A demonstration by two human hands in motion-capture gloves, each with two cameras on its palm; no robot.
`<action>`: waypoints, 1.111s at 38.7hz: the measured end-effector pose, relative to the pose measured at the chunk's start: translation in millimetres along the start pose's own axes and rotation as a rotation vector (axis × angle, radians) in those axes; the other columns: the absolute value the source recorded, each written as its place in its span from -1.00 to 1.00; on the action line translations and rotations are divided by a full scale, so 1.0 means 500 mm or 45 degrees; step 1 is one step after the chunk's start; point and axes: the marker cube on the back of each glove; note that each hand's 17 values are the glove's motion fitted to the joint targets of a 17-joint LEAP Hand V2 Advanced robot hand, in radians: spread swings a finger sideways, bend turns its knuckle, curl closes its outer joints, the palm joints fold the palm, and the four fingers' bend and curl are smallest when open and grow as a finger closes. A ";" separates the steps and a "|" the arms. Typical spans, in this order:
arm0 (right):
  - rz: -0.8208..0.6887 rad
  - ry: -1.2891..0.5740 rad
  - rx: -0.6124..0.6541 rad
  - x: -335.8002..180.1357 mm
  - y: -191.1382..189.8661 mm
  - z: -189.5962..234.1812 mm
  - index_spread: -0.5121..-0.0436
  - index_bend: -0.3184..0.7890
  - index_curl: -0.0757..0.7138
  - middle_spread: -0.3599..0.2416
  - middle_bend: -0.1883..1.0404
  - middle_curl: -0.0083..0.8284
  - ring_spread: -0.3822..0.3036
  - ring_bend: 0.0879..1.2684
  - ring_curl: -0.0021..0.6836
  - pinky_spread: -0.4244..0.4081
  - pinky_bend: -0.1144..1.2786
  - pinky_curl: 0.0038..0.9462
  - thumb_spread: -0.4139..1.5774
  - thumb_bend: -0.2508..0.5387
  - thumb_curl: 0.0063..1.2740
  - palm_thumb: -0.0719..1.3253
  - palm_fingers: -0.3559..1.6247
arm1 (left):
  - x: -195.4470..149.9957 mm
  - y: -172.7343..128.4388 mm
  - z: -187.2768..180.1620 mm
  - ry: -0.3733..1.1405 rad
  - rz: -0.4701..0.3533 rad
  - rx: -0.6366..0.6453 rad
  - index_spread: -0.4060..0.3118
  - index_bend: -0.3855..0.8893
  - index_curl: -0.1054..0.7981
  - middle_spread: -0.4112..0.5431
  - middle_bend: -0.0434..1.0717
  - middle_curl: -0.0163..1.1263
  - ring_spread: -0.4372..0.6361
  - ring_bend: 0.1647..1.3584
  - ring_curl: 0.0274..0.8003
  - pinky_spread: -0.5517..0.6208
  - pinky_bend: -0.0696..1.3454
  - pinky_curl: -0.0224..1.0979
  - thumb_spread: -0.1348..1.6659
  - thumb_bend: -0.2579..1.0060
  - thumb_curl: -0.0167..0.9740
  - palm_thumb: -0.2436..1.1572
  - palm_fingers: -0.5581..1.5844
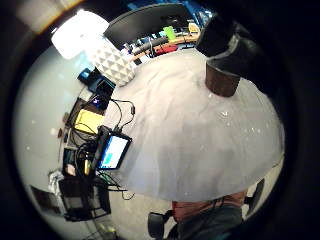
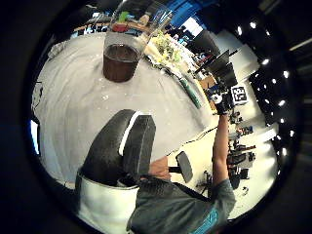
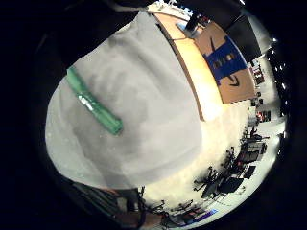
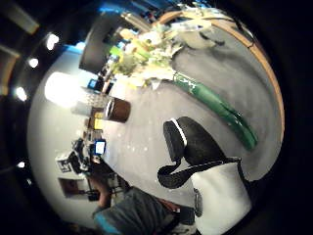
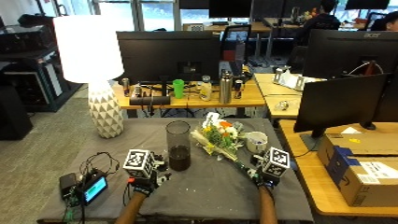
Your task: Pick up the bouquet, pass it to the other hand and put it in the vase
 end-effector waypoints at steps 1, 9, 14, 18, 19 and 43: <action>0.020 -0.008 -0.014 0.010 -0.008 0.017 -0.35 -0.22 -0.31 0.50 -0.38 -0.27 0.78 -0.65 -0.35 0.82 0.07 -0.27 0.55 -0.33 -0.55 -0.09 -0.58 | -0.001 0.002 0.003 0.001 -0.004 -0.011 -0.06 -0.21 -0.23 -0.15 -0.56 -0.33 0.07 -0.38 -0.30 0.52 -0.44 -0.36 0.33 -0.63 -0.48 -0.43 -0.04; 0.112 -0.013 -0.168 0.051 -0.035 0.119 -0.34 -0.21 -0.30 0.51 -0.37 -0.25 0.79 -0.64 -0.33 0.84 0.10 -0.25 0.54 -0.39 -0.54 -0.05 -0.59 | -0.012 0.001 0.024 0.005 -0.026 -0.043 -0.06 -0.21 -0.22 -0.14 -0.58 -0.32 0.07 -0.37 -0.28 0.52 -0.43 -0.34 0.33 -0.63 -0.46 -0.43 -0.05; 0.139 -0.009 -0.304 0.042 -0.019 0.160 -0.27 -0.18 -0.28 0.51 -0.35 -0.22 0.79 -0.64 -0.32 0.84 0.09 -0.25 0.54 -0.37 -0.52 0.00 -0.57 | -0.011 0.004 0.029 0.013 -0.031 -0.043 -0.06 -0.20 -0.21 -0.12 -0.59 -0.32 0.07 -0.36 -0.27 0.51 -0.42 -0.32 0.33 -0.63 -0.46 -0.43 -0.06; 0.136 -0.028 -0.289 0.029 -0.020 0.178 -0.12 -0.03 -0.20 0.47 -0.30 -0.20 0.77 -0.68 -0.34 0.83 0.02 -0.29 0.54 -0.30 -0.48 0.13 -0.46 | -0.014 0.007 0.039 0.002 -0.039 -0.061 -0.06 -0.20 -0.21 -0.11 -0.59 -0.32 0.07 -0.36 -0.27 0.51 -0.42 -0.32 0.33 -0.63 -0.45 -0.44 -0.06; 0.138 -0.028 -0.268 0.026 -0.022 0.180 -0.08 0.01 -0.17 0.46 -0.29 -0.19 0.76 -0.71 -0.36 0.82 -0.01 -0.31 0.54 -0.28 -0.46 0.17 -0.42 | -0.018 0.003 0.046 -0.002 -0.039 -0.058 -0.06 -0.20 -0.20 -0.11 -0.59 -0.32 0.07 -0.36 -0.26 0.51 -0.42 -0.32 0.33 -0.63 -0.45 -0.44 -0.06; 0.197 -0.050 0.070 -0.025 -0.055 0.139 0.12 -0.17 0.10 -0.32 0.25 0.24 -0.43 0.26 0.43 -0.52 0.03 -0.11 0.14 -0.38 -0.15 0.54 0.80 | -0.010 -0.011 0.039 0.018 -0.061 -0.038 -0.06 -0.20 -0.19 -0.10 -0.59 -0.32 0.07 -0.34 -0.24 0.50 -0.40 -0.28 0.33 -0.63 -0.43 -0.44 -0.07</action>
